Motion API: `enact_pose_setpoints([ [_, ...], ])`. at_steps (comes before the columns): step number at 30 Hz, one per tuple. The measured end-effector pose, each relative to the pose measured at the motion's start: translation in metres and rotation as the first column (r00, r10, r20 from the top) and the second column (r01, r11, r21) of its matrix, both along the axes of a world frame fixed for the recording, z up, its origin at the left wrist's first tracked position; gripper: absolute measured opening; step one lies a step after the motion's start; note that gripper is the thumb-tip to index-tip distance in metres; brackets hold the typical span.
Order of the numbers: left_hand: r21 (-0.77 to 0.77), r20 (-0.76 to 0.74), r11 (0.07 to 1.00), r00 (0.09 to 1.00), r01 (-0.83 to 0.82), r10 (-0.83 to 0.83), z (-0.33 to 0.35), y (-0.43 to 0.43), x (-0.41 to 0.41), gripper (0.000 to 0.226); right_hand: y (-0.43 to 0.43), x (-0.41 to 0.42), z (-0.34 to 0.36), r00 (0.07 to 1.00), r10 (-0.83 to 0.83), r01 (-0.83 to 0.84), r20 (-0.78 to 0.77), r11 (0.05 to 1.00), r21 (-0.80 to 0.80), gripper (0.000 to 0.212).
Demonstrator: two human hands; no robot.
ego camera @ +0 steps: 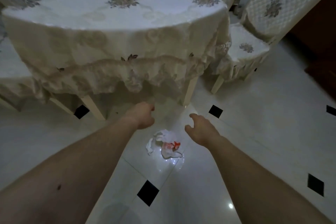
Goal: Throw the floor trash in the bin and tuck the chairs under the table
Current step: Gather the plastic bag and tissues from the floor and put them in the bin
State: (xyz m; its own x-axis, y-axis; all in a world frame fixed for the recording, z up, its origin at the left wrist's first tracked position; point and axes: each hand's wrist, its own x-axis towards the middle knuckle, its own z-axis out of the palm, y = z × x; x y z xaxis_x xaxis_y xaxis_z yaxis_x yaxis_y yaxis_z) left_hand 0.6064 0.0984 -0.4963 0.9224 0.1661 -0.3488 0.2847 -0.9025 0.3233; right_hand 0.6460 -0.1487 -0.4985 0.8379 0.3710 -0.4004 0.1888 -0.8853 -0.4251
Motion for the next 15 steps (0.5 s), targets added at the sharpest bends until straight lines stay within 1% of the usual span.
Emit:
enact_pose_setpoints([
  [8,0.029,-0.032,1.0,0.999,0.006,-0.005,-0.168,0.0,0.018,0.054,-0.003,0.024,-0.165,0.999,-0.035,0.036,-0.038,0.999,0.04,0.064],
  [15,0.007,-0.072,1.0,0.997,-0.028,0.028,-0.299,0.007,0.021,0.052,0.004,0.043,-0.286,0.999,0.006,-0.005,-0.035,0.999,0.037,0.064],
])
